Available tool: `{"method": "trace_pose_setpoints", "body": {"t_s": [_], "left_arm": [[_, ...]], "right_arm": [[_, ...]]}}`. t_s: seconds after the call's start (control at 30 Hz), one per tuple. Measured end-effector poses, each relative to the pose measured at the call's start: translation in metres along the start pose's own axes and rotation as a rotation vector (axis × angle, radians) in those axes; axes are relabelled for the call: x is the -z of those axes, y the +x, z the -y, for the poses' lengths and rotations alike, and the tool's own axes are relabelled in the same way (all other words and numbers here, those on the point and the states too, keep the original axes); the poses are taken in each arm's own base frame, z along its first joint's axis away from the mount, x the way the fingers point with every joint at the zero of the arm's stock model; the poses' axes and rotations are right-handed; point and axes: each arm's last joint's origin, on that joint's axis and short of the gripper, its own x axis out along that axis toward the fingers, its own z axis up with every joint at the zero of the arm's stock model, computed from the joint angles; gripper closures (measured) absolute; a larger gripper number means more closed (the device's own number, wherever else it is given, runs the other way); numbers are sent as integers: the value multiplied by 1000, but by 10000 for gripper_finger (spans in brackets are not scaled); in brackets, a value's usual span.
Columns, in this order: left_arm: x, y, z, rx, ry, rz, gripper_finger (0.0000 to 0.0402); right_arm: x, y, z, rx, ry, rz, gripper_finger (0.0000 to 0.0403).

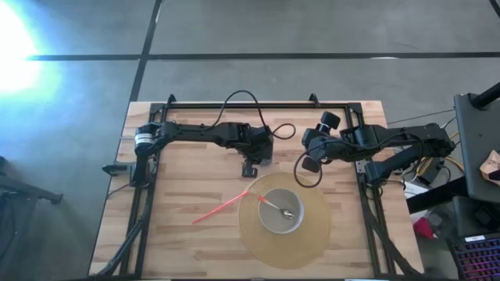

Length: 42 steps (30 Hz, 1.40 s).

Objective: Pick & Place Utensil
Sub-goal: Put the blue cup on the yellow mat

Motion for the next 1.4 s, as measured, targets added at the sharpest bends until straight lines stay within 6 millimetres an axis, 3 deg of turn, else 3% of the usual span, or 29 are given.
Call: {"method": "trace_pose_setpoints", "body": {"t_s": [0.4, 0.87, 1.4], "left_arm": [[-2, -2, -1, -3, 2, 10, 328], [-10, -18, -3, 1, -13, -3, 220], [-26, -72, -5, 9, -15, -30, 218]], "right_arm": [[0, 0, 0, 0, 1, 0, 229], [0, 0, 0, -1, 2, -1, 229], [0, 0, 0, -2, 21, -2, 229]]}}
